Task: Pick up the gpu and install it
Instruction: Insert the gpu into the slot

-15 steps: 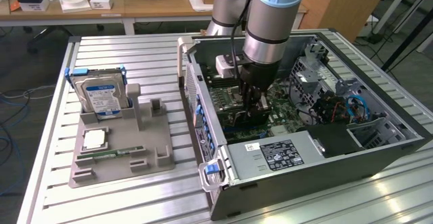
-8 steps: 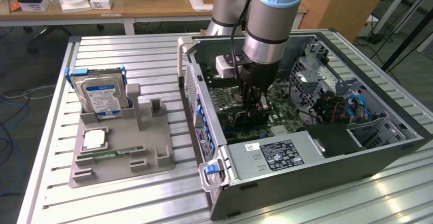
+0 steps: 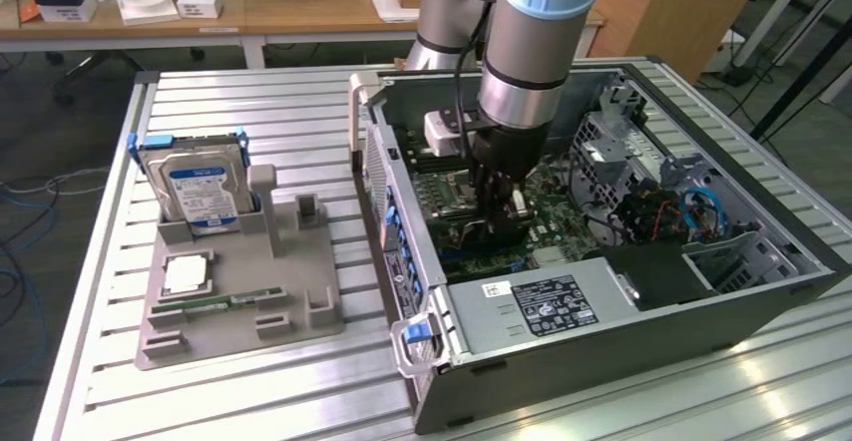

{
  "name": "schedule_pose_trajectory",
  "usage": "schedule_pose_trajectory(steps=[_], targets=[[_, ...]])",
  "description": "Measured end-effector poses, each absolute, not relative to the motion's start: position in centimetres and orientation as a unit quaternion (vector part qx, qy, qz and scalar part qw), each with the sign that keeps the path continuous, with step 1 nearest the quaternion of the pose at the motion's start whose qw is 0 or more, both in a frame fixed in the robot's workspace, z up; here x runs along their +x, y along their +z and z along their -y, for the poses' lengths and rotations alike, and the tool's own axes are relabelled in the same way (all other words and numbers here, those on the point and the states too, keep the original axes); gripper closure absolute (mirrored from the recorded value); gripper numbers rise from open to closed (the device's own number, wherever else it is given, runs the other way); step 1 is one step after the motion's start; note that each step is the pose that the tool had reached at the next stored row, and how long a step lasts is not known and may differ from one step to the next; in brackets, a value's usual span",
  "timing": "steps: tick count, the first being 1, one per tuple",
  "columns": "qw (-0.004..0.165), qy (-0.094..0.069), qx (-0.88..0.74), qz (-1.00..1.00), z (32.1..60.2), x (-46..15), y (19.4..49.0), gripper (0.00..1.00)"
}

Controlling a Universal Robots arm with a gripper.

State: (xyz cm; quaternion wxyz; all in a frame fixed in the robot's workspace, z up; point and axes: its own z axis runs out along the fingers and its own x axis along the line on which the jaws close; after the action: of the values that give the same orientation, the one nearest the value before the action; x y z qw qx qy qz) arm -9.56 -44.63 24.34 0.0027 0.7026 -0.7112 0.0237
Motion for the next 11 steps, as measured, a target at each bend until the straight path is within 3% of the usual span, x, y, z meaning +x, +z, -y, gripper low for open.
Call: schedule_pose_trajectory(steps=[8, 11], targets=[[0.003, 0.024, 0.703, 0.711, 44.64, -9.56, 24.36, 0.38], [0.003, 0.024, 0.703, 0.711, 44.64, -9.56, 24.71, 0.38]])
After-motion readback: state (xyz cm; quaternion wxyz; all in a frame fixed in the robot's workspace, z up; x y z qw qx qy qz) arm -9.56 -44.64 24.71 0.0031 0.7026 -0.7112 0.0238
